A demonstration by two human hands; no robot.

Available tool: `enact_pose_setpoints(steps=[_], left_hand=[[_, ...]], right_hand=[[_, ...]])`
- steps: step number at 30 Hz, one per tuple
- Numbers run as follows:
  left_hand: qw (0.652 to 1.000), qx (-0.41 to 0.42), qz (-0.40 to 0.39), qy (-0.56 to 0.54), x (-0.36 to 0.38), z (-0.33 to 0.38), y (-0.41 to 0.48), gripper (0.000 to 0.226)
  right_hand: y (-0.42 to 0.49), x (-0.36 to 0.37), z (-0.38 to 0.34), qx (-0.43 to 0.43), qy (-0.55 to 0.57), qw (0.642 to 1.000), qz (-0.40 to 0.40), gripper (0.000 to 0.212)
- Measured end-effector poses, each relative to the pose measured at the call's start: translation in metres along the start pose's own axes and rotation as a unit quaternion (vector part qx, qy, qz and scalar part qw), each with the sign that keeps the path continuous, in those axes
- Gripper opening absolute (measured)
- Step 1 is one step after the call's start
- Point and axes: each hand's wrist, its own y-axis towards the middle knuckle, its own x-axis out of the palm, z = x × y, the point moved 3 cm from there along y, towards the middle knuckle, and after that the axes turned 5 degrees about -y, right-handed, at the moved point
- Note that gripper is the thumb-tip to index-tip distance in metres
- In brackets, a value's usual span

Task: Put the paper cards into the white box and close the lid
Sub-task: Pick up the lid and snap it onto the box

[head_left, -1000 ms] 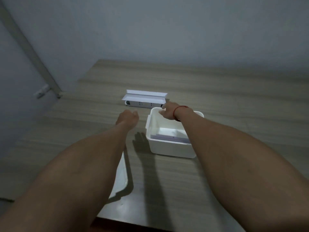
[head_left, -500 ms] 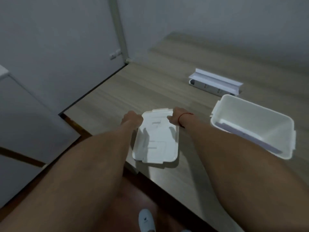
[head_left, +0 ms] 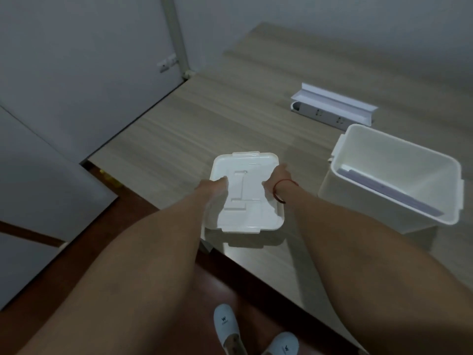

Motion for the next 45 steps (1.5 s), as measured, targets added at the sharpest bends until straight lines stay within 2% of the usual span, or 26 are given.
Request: enact_pose_setpoints(steps=[2, 5, 7, 10, 12, 14, 16, 19, 22, 23, 25, 28, 31, 33, 34, 36, 39, 42, 45], left_hand=[[0.999, 0.042, 0.000, -0.024, -0.008, 0.022, -0.010, 0.085], [0.986, 0.149, 0.020, -0.071, -0.032, 0.076, -0.039, 0.098], [0.974, 0.206, 0.012, -0.093, -0.046, 0.109, -0.059, 0.099], [0.951, 0.294, -0.016, -0.093, -0.058, 0.155, -0.093, 0.076], [0.929, 0.365, -0.016, -0.061, -0.057, 0.184, -0.118, 0.057], [0.892, 0.448, 0.044, 0.043, -0.051, 0.210, -0.143, 0.034], [0.839, 0.514, 0.113, 0.142, -0.040, 0.227, -0.166, 0.018], [0.787, 0.564, 0.137, 0.210, -0.015, 0.238, -0.183, 0.017], [0.758, 0.598, 0.113, 0.234, 0.006, 0.239, -0.192, 0.017], [0.760, 0.597, 0.077, 0.245, 0.012, 0.238, -0.192, 0.017], [0.783, 0.559, -0.004, 0.273, 0.024, 0.234, -0.191, 0.036], [0.854, 0.470, -0.046, 0.220, 0.034, 0.230, -0.184, 0.067], [0.866, 0.454, 0.041, 0.205, 0.044, 0.239, -0.180, 0.057], [0.896, 0.392, 0.109, 0.180, 0.054, 0.245, -0.183, 0.058], [0.916, 0.355, 0.114, 0.152, 0.061, 0.246, -0.185, 0.062], [0.942, 0.310, 0.082, 0.096, 0.078, 0.249, -0.188, 0.070], [0.959, 0.276, 0.059, 0.023, 0.103, 0.255, -0.190, 0.074], [0.961, 0.275, 0.034, 0.021, 0.134, 0.255, -0.192, 0.057], [0.956, 0.289, 0.018, 0.038, 0.164, 0.251, -0.190, 0.048]], right_hand=[[-0.004, -0.018, -0.012, 0.008, 0.013, 1.000, 0.026, 0.072], [-0.018, -0.065, -0.036, -0.004, 0.146, 0.986, 0.075, 0.077], [-0.027, -0.101, -0.050, -0.009, 0.228, 0.967, 0.111, 0.071], [-0.043, -0.154, -0.064, -0.017, 0.361, 0.921, 0.146, 0.064], [-0.053, -0.188, -0.069, -0.010, 0.454, 0.876, 0.160, 0.067], [-0.061, -0.215, -0.071, -0.016, 0.531, 0.834, 0.147, 0.074], [-0.074, -0.236, -0.073, -0.051, 0.594, 0.796, 0.100, 0.076], [-0.093, -0.260, -0.063, -0.065, 0.629, 0.770, 0.081, 0.060], [-0.097, -0.271, -0.039, -0.008, 0.626, 0.770, 0.124, 0.024], [-0.098, -0.272, -0.031, 0.010, 0.619, 0.773, 0.137, 0.020], [-0.097, -0.272, -0.015, 0.053, 0.628, 0.753, 0.189, 0.027], [-0.098, -0.274, 0.016, 0.071, 0.600, 0.744, 0.285, 0.041], [-0.105, -0.275, 0.046, 0.092, 0.586, 0.751, 0.289, 0.046], [-0.113, -0.276, 0.068, 0.112, 0.584, 0.749, 0.292, 0.050], [-0.116, -0.277, 0.081, 0.120, 0.578, 0.751, 0.295, 0.053], [-0.124, -0.280, 0.103, 0.124, 0.565, 0.763, 0.288, 0.057], [-0.128, -0.282, 0.137, 0.135, 0.561, 0.759, 0.301, 0.060], [-0.131, -0.284, 0.169, 0.163, 0.525, 0.756, 0.355, 0.055], [-0.131, -0.286, 0.194, 0.186, 0.433, 0.784, 0.404, 0.049]])
